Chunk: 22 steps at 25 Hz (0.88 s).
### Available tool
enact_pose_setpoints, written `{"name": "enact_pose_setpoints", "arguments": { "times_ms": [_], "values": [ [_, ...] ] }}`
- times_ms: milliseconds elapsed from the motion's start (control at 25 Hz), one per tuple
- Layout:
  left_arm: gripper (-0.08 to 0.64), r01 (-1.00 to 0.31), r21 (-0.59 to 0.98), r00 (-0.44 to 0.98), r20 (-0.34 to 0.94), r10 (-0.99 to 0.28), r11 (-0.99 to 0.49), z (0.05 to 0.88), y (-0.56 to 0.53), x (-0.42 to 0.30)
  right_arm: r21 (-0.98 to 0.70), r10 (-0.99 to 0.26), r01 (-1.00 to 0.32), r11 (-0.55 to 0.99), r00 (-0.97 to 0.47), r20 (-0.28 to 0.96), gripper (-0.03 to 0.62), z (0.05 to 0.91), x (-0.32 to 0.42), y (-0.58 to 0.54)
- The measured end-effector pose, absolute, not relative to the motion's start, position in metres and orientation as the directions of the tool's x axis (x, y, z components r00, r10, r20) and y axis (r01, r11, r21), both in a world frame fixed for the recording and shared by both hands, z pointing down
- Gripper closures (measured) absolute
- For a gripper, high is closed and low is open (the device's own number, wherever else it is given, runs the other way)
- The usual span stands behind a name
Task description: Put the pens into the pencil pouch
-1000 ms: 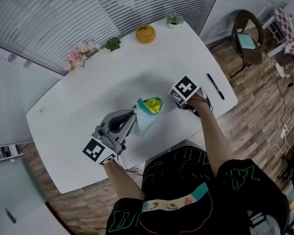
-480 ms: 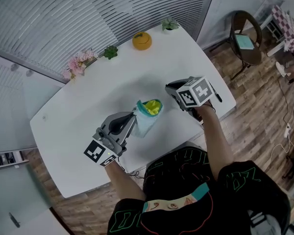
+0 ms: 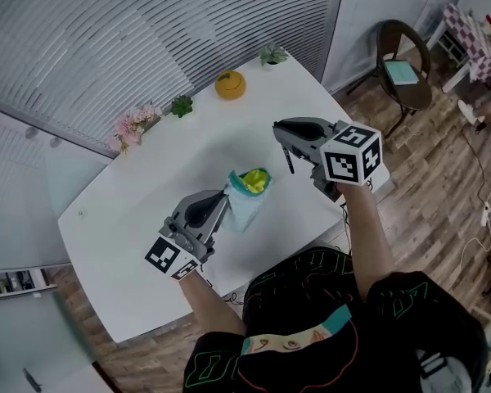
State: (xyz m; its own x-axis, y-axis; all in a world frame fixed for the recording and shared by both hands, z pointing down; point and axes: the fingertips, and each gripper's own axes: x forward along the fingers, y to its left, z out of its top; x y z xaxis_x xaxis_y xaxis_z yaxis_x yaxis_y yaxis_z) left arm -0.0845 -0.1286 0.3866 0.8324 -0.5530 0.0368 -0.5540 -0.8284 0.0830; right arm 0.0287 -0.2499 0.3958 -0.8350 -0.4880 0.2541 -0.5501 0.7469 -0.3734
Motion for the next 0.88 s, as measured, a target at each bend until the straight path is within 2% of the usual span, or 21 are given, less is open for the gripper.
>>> {"name": "enact_pose_setpoints", "arguments": {
  "times_ms": [480, 720, 880],
  "values": [
    [0.563, -0.525, 0.05, 0.851, 0.022, -0.525, -0.85, 0.378, -0.131, -0.075, -0.43, -0.561, -0.488, 0.76, -0.826, -0.055, 0.532, 0.301, 0.04, -0.243],
    [0.563, -0.516, 0.044, 0.857, 0.016, -0.515, -0.856, 0.384, -0.13, -0.079, -0.494, -0.511, -0.37, 0.787, -0.84, -0.183, 0.532, 0.281, 0.017, -0.23],
    [0.563, -0.519, 0.041, 0.855, 0.023, -0.519, -0.854, 0.381, -0.134, -0.068, -0.522, -0.484, -0.323, 0.79, -0.85, -0.207, 0.532, 0.278, 0.015, -0.227]
  ]
}}
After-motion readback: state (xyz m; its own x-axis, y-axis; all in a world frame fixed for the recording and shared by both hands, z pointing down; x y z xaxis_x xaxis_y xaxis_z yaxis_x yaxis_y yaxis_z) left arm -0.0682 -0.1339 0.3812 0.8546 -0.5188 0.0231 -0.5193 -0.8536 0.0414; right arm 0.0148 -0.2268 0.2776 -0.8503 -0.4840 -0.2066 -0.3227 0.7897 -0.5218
